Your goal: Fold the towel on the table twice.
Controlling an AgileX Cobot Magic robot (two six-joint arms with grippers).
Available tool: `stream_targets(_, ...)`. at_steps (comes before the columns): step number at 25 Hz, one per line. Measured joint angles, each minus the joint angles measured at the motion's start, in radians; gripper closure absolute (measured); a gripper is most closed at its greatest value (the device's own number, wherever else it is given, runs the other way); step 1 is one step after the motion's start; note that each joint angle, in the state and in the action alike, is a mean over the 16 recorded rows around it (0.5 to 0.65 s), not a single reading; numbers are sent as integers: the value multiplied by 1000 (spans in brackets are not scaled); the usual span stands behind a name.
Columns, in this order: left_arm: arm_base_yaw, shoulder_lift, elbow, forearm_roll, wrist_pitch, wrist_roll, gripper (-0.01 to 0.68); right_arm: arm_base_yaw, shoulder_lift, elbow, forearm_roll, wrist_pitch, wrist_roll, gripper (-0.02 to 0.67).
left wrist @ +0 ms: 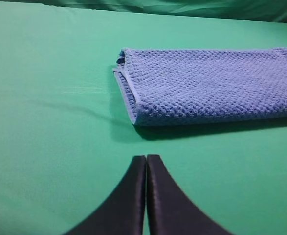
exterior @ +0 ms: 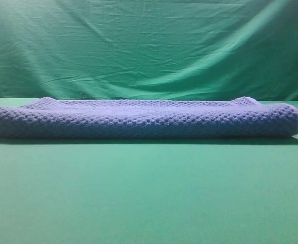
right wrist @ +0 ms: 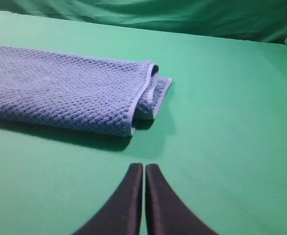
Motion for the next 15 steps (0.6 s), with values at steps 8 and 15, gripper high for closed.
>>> stream_targets(8, 0, 0, 0, -33, 4, 2, 673, 0, 0, 0, -2, 2, 30, 649)
stream_targets(15, 0, 0, 0, -37, 5, 3, 673, 0, 0, 0, -3, 2, 31, 649)
